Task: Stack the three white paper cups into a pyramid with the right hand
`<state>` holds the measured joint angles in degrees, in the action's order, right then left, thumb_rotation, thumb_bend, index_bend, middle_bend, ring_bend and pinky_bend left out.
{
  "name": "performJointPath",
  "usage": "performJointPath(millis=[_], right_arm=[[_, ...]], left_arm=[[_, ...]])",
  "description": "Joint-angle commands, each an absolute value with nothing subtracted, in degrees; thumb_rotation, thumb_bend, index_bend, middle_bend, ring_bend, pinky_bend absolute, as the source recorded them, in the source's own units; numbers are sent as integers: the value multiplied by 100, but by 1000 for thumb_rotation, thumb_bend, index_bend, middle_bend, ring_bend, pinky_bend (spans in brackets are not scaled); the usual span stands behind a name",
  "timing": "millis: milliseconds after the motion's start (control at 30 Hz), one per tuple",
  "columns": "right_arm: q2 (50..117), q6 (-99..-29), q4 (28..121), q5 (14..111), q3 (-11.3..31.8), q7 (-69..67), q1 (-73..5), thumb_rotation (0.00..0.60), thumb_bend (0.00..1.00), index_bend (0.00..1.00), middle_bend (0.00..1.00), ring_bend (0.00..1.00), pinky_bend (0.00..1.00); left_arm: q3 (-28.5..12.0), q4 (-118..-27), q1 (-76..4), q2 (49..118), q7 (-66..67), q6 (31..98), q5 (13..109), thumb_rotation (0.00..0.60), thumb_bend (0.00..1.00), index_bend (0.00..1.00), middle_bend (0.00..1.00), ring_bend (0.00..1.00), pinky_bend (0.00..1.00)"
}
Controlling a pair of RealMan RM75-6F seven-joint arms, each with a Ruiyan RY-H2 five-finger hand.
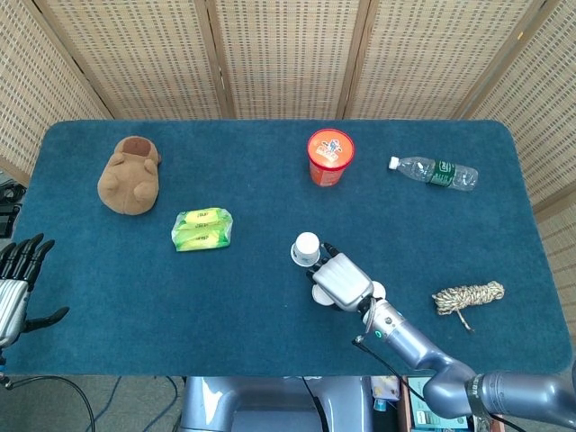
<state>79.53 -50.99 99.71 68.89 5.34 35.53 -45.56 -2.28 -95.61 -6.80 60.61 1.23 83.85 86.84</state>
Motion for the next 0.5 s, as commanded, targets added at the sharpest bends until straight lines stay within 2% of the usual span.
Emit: performJointPath(millis=[33,500], right_arm=[[7901,-5097,10032,6788,477,3629,-4555,600,327,505,564,476,177],[7870,-5056,10120,6475,343,3766,-4621,600,327,505,537,476,163]], left_arm=[[-222,-9567,-679,6063,132,8388,8693,600,74,0,0,0,0],[-222,-9557,-685,6045,72,8377,8682,600,74,0,0,0,0]])
